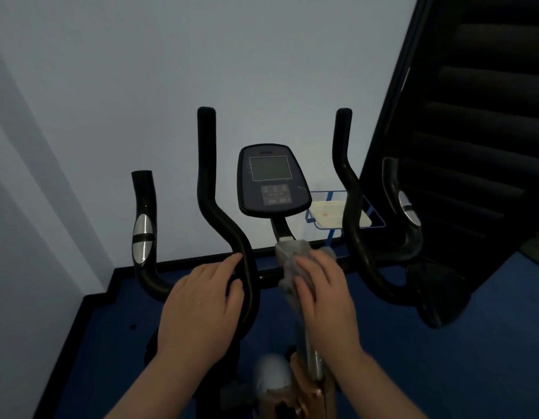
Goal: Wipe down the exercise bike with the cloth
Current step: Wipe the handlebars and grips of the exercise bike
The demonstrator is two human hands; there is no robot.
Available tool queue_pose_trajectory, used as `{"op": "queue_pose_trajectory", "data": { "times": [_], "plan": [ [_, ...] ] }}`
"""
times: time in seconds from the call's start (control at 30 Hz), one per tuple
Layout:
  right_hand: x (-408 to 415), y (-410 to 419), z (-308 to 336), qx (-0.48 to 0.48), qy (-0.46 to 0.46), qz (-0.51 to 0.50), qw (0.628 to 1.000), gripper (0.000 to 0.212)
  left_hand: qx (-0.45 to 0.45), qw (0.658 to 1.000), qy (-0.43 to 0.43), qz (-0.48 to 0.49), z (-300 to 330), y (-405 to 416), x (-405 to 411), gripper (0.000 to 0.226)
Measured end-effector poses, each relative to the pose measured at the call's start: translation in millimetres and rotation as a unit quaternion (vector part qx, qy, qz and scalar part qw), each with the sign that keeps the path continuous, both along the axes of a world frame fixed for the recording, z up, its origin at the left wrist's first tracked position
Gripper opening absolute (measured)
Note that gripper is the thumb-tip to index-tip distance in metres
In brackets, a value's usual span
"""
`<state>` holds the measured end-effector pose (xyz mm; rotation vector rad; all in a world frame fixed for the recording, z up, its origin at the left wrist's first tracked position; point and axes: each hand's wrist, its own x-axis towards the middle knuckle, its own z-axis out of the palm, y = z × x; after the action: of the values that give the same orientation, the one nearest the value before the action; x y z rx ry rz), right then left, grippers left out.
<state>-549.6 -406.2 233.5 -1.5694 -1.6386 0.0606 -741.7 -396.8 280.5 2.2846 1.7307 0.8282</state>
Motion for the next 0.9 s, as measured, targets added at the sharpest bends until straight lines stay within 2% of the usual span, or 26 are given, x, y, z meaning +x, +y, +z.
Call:
{"op": "queue_pose_trajectory", "data": {
  "times": [0.1, 0.17, 0.3, 0.37, 0.47, 0.57, 0.67, 0.8, 0.9],
  "plan": [
    [7.1, 35.2, 28.7, -0.086, 0.049, 0.032, 0.995, 0.021, 0.000, 1.000, -0.002, 0.001, 0.3, -0.3, 0.8, 0.044],
    [5.4, 41.9, 33.4, -0.102, 0.052, 0.029, 0.993, 0.018, 0.002, 1.000, 0.000, 0.003, 1.3, -0.8, 0.6, 0.043],
    [0.2, 18.0, 20.8, -0.029, -0.118, 0.024, 0.992, 0.021, 0.010, 1.000, 0.000, 0.003, 3.2, -1.7, 0.8, 0.043],
    [7.5, 22.0, 24.5, -0.040, -0.151, 0.057, 0.986, 0.023, 0.013, 1.000, -0.004, 0.002, 2.6, -1.2, 1.5, 0.042],
    [8.8, 39.5, 38.4, -0.097, -0.170, 0.086, 0.977, 0.026, 0.014, 1.000, -0.005, 0.001, 2.7, -0.8, 2.4, 0.041],
    [-6.0, 40.7, 40.4, -0.081, -0.184, 0.063, 0.977, 0.025, 0.013, 1.000, -0.010, 0.006, 1.7, -1.0, 1.4, 0.042],
    [0.8, 18.3, 27.7, -0.037, -0.168, 0.098, 0.980, 0.022, 0.013, 1.000, -0.005, 0.004, 2.9, -1.9, 0.9, 0.044],
    [12.0, 29.9, 38.0, -0.084, -0.126, 0.093, 0.984, 0.023, 0.017, 1.000, -0.002, 0.005, 2.2, -0.8, 1.5, 0.044],
    [-12.9, 52.0, 44.6, -0.105, -0.190, 0.050, 0.975, 0.028, 0.015, 1.000, -0.002, 0.007, 2.1, -0.9, 1.3, 0.043]
  ]
}}
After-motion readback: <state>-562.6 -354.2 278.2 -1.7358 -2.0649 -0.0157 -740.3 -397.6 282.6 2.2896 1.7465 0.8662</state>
